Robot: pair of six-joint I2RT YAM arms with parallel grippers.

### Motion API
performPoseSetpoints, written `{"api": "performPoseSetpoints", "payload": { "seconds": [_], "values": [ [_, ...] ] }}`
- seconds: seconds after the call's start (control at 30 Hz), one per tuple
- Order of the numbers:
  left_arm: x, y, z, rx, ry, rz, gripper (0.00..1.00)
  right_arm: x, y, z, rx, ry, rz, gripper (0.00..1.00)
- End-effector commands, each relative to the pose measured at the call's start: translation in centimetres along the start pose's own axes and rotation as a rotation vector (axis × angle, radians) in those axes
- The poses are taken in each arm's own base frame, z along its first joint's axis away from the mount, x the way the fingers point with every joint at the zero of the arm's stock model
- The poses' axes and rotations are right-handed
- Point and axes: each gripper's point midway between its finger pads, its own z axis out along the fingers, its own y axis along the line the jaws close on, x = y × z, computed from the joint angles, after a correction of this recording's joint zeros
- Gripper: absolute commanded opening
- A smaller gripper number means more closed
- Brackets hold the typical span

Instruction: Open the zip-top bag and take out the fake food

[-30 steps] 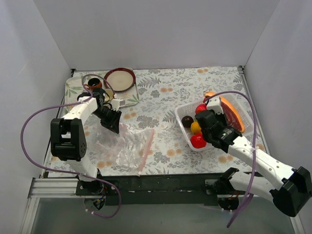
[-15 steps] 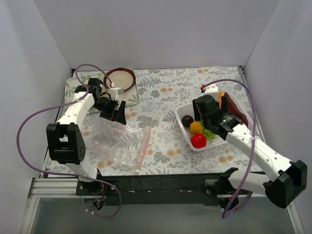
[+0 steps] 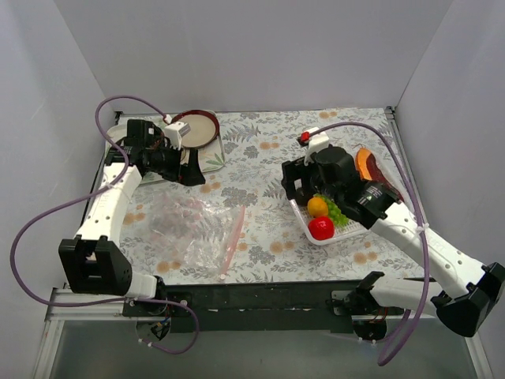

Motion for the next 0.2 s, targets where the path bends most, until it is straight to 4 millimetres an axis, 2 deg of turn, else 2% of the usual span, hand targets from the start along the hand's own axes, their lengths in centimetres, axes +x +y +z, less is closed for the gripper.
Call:
{"api": "performPoseSetpoints", "payload": {
  "seconds": [0.0, 0.1, 0.17],
  "values": [
    [-1.9, -1.1, -0.8, 0.003, -0.132, 0.032, 0.98, -1.3, 4.2, -1.2, -0.168, -0.076, -0.043, 0.98],
    [-2.1, -1.0, -0.6, -0.002, -0.179, 0.037, 0.98, -1.2, 5.7, -1.5, -0.191, -0.084, -0.065, 0.99],
    [-2.4, -0.7, -0.7, -0.042, -0.227, -0.050, 0.98, -1.3, 6.3, -1.6, -0.195, -0.084, -0.079, 0.99]
  ]
}}
